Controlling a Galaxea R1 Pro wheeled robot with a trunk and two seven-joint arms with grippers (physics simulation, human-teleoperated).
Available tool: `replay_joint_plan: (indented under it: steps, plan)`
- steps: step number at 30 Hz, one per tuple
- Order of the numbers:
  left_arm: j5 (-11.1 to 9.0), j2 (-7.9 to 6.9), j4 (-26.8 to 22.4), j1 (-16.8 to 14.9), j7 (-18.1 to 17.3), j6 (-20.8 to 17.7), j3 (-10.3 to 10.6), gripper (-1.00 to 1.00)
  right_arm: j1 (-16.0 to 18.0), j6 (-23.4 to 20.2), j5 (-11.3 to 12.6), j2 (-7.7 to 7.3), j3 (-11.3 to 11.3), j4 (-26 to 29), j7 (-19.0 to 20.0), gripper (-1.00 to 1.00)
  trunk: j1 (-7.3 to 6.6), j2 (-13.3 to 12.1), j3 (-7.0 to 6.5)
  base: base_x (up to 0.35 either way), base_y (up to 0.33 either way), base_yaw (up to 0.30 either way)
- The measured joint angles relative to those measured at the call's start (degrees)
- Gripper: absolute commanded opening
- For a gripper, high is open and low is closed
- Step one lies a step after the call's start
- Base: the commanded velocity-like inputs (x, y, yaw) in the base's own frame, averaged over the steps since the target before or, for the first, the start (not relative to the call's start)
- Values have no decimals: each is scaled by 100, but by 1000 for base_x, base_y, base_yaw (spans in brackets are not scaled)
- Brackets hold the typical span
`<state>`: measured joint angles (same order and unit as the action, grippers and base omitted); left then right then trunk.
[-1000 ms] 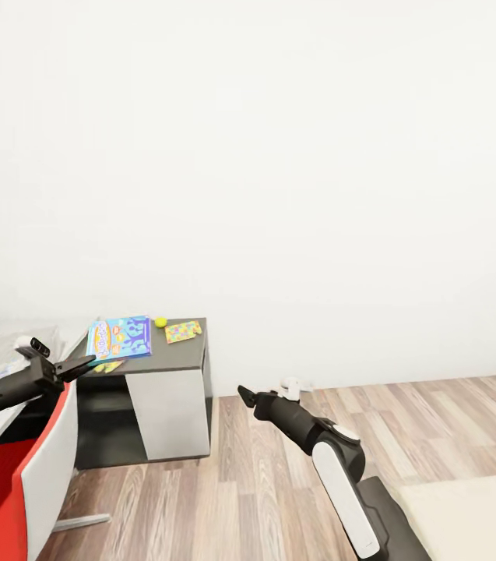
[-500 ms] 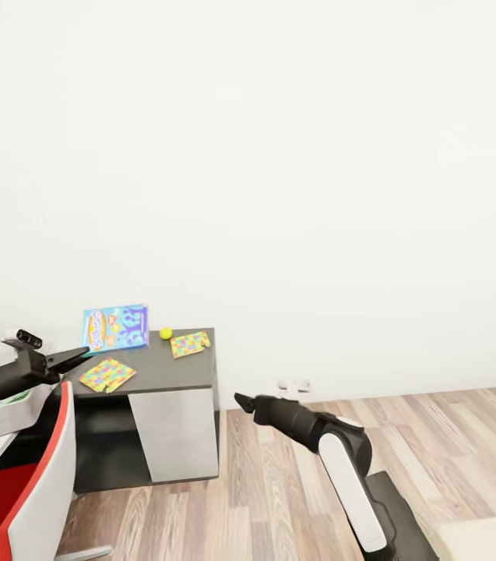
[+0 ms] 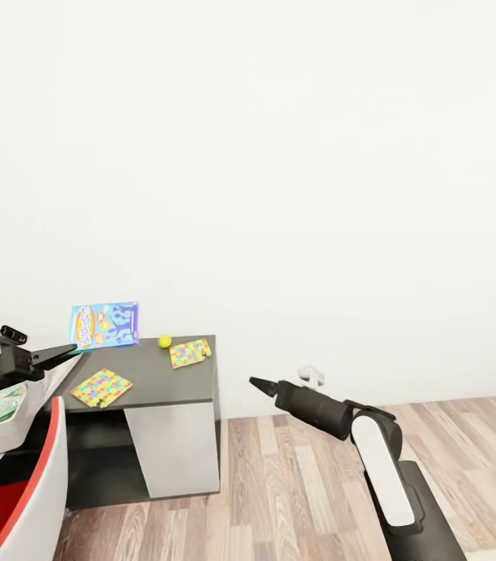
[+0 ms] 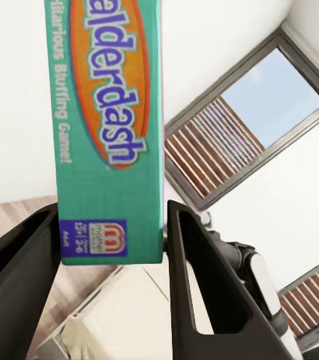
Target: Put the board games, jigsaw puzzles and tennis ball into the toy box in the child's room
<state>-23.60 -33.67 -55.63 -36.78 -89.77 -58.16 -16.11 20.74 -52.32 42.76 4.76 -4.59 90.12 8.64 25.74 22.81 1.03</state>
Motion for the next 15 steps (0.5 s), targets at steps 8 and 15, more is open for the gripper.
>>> replay_joint_plan:
  steps: [8,15]
  plan:
    - [29,-2,-1,1,0,-1,1,-100,-4,46,1,4,5,-5,52,100,-2,0,2,204,-36,239]
    - [35,10,0,1,0,8,9,-100,-5,52,-1,1,-5,-6,50,100,-3,0,2,319,-4,279]
